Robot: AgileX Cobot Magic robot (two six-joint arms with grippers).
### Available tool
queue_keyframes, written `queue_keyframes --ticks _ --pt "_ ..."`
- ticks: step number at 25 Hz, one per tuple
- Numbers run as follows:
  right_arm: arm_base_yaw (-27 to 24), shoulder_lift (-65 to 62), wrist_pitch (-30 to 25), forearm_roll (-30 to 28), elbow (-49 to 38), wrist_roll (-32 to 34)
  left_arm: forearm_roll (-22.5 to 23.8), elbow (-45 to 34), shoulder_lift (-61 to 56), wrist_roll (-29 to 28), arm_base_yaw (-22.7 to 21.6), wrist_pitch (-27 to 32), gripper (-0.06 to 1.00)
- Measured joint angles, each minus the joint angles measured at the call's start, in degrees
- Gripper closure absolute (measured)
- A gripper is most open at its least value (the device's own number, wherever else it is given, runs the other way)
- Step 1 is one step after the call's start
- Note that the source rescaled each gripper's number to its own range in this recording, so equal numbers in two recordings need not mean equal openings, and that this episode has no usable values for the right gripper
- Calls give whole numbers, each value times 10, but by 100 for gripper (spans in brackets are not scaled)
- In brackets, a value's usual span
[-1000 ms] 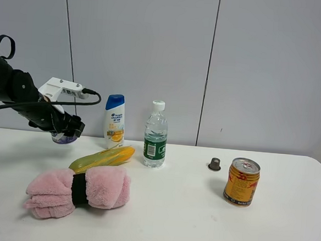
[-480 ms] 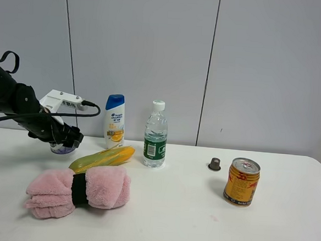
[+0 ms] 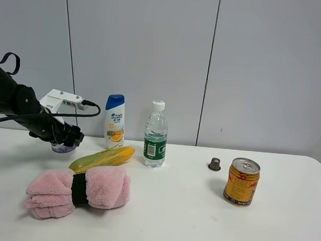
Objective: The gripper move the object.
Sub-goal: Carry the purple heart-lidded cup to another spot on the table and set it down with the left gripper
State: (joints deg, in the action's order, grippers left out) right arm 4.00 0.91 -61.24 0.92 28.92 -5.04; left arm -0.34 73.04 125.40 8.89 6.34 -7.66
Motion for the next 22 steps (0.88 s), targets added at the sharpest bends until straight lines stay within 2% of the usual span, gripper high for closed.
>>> queue_keyframes --ticks 19,20,22 --pt "0 0 0 0 0 0 -1 0 20 -12 0 4 92" --pt "0 0 0 0 0 0 -1 1 20 -19 0 6 85" --pt "0 0 0 0 0 0 -1 1 20 -39 0 7 46"
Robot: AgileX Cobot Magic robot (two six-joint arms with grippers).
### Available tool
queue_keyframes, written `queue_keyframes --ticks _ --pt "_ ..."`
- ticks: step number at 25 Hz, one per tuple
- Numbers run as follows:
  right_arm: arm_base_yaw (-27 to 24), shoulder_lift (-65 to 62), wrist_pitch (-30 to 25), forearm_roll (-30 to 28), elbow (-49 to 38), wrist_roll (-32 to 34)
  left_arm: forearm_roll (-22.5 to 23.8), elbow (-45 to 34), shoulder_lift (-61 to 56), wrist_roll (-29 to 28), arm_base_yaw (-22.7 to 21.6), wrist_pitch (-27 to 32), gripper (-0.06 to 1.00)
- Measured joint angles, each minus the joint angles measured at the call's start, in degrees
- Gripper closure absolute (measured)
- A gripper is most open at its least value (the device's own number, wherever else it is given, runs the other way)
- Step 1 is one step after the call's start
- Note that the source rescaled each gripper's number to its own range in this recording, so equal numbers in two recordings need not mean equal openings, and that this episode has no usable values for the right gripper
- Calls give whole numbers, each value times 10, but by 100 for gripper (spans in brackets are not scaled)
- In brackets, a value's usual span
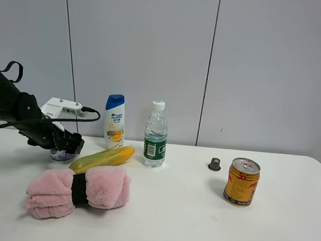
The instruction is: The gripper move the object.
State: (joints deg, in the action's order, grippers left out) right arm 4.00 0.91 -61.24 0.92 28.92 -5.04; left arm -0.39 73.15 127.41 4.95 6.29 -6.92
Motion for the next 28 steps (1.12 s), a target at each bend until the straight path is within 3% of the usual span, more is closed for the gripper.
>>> queue_keyframes --ticks 2,5,10,17,25,28 --pt "0 0 0 0 0 0 0 0 0 -14 0 0 19" --pt "0 0 0 0 0 0 1 0 -1 -35 0 0 8" --pt "0 0 0 0 0 0 4 0 -32 -41 0 8 6" --pt "0 0 0 0 0 0 4 0 -150 -41 14 69 6" --pt "0 0 0 0 0 0 4 0 -282 -50 25 216 6" --pt "0 0 0 0 0 0 4 0 -335 -50 25 300 6"
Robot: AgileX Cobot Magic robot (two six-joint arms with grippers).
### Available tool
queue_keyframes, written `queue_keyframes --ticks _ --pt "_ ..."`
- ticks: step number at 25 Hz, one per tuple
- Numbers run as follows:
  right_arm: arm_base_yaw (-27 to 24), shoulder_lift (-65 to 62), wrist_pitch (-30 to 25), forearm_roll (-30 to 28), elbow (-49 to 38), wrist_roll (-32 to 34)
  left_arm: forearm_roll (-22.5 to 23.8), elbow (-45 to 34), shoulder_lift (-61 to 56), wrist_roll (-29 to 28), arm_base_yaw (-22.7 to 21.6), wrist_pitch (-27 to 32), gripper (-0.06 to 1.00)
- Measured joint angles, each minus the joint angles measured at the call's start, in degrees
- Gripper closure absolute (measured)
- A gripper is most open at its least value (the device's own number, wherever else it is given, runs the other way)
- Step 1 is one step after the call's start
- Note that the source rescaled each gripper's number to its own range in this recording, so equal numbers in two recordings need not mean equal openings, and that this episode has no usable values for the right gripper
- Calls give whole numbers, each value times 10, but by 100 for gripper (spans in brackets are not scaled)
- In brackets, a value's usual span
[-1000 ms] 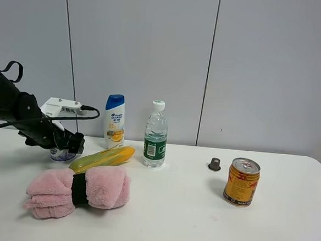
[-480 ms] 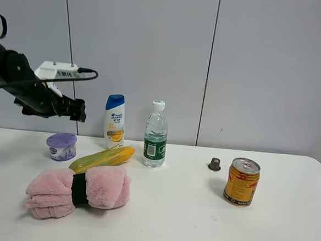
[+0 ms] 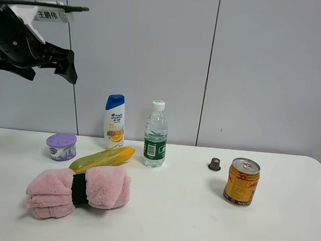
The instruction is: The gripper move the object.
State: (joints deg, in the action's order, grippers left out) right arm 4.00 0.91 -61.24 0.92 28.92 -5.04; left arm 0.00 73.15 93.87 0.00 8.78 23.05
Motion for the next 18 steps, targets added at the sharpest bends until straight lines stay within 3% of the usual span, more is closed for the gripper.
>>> queue_keyframes --ticks 5,12,18 --pt "0 0 0 0 0 0 17 0 -77 0 0 111 6" --pt "0 0 0 0 0 0 87 0 -172 0 -2 227 6" --pt "0 0 0 0 0 0 91 0 -241 3 -67 284 6"
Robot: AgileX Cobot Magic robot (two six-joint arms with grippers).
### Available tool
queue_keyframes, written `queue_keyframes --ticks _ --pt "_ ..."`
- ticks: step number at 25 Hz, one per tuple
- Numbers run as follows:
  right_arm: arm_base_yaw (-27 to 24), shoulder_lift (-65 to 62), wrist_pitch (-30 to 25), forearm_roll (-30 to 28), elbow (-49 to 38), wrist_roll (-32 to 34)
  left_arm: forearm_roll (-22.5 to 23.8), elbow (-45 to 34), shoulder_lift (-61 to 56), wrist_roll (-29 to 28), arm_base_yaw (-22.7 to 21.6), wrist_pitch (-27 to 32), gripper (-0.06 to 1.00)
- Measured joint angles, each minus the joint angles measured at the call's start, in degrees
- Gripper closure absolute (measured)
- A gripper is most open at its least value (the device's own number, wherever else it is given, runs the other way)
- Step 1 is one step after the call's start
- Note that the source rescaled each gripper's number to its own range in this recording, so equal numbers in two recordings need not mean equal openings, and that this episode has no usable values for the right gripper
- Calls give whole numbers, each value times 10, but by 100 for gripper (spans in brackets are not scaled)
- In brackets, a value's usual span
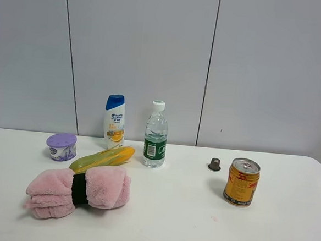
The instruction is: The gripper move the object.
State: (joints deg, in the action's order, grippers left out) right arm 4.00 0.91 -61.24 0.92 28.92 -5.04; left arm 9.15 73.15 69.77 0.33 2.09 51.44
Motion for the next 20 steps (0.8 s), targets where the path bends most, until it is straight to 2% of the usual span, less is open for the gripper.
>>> queue_keyframes --ticks 3,7,10,13,20 --pt "0 0 0 0 0 0 1 0 -32 13 -29 33 6" --pt "0 0 0 0 0 0 -10 -10 -80 18 -33 77 6" --pt "0 0 0 0 0 0 -29 -48 -134 18 -34 110 6" --pt "0 0 0 0 0 0 -37 -79 -174 18 -34 116 6" --pt "0 0 0 0 0 0 -49 -193 -355 18 -34 121 6"
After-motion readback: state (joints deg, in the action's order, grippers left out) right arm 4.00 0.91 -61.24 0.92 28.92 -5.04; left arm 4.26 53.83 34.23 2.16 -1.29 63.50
